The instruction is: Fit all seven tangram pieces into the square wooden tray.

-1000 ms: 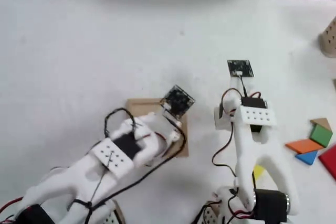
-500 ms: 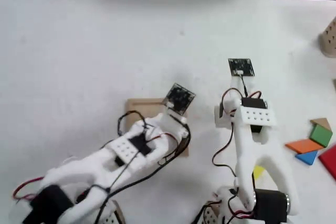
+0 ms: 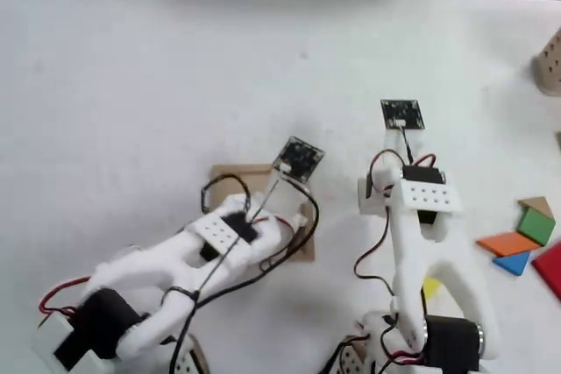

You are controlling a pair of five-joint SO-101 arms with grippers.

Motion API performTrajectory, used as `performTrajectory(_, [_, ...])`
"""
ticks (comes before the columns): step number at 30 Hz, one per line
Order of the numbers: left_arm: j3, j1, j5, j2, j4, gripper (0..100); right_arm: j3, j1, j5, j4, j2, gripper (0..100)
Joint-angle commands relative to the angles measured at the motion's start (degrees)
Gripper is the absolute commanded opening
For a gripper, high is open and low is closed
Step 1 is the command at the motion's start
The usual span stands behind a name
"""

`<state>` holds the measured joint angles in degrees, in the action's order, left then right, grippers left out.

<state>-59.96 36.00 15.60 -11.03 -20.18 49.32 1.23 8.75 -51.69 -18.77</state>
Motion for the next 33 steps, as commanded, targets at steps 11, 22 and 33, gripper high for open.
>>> performTrajectory(11, [4.7, -4.4, 0.0, -5.8, -16.2, 2, -0.4, 0.0, -1.1, 1.3, -1.6, 2.4])
performTrajectory(22, [-4.7, -12.4, 0.1, -29.1, -14.8, 2, -0.2, -1.6, -1.1, 1.6, -1.6, 2.4])
performTrajectory(33, [-4.0, -10.1, 5.0, -16.7, -0.4, 2, -0.8, 2.9, -0.8, 1.3, -2.2, 2.4])
